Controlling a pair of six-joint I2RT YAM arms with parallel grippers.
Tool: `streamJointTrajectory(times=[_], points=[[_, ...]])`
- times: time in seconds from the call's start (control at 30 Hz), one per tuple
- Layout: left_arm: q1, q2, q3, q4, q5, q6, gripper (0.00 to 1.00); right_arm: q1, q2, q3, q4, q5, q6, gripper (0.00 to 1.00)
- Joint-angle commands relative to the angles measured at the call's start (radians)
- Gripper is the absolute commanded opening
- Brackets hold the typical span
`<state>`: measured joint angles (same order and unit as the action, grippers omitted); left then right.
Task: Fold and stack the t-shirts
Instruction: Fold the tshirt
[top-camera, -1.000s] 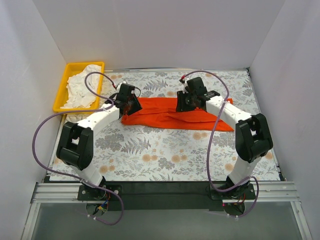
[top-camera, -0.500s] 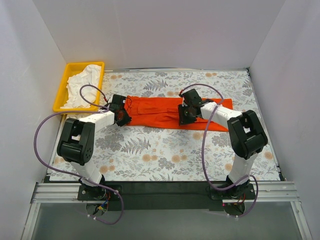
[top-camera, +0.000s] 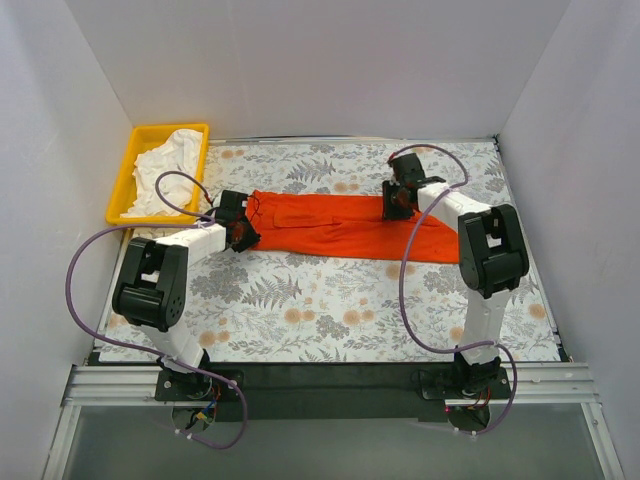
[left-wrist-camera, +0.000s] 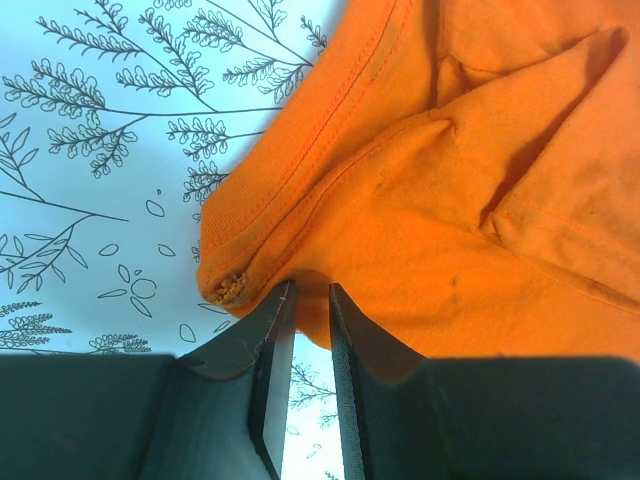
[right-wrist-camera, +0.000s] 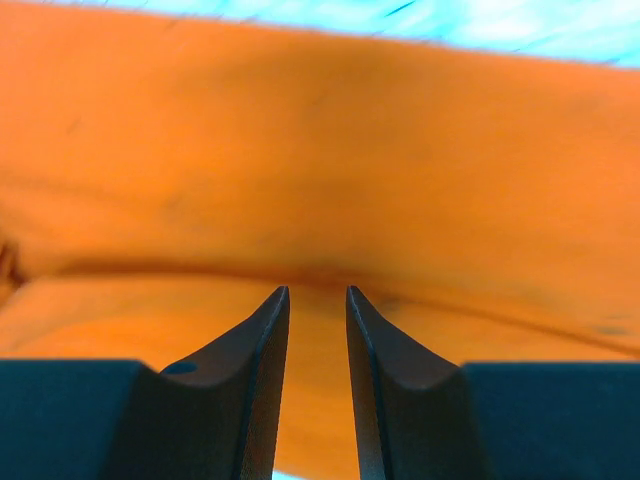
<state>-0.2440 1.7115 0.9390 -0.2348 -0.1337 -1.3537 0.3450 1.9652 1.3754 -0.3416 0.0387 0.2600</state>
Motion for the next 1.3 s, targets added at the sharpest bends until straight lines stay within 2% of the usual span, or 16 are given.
streamJointTrajectory(times=[0.0, 0.13, 0.47, 0.63, 0.83, 0.97, 1.2, 1.27], points=[[0.015, -0.018, -0.025, -0.051, -0.04, 0.025, 0.21, -0.075, 0.011, 0.062, 0.003, 0.043, -0.03, 0.31], [0.015, -0.038, -0.011, -0.061, -0.037, 0.025, 0.21, -0.155, -0.046, 0.024, -0.016, 0.056, -0.034, 0.32], [0.025, -0.021, 0.015, -0.069, -0.038, 0.025, 0.22, -0.277, -0.324, -0.301, -0.022, 0.039, 0.001, 0.41], [0.038, 0.011, 0.029, -0.067, -0.033, 0.028, 0.23, -0.31, -0.351, -0.432, -0.022, 0.049, 0.01, 0.41], [0.055, 0.042, 0.049, -0.07, -0.033, 0.024, 0.22, -0.376, -0.351, -0.513, -0.027, 0.041, 0.044, 0.41], [0.078, 0.068, 0.072, -0.087, -0.038, 0.021, 0.22, -0.385, -0.382, -0.584, -0.082, 0.041, 0.074, 0.41], [0.126, 0.158, 0.201, -0.116, -0.058, 0.022, 0.24, -0.383, -0.555, -0.749, -0.221, -0.031, 0.093, 0.41], [0.129, 0.216, 0.283, -0.126, -0.057, 0.033, 0.24, -0.377, -0.641, -0.798, -0.247, -0.12, 0.103, 0.41]])
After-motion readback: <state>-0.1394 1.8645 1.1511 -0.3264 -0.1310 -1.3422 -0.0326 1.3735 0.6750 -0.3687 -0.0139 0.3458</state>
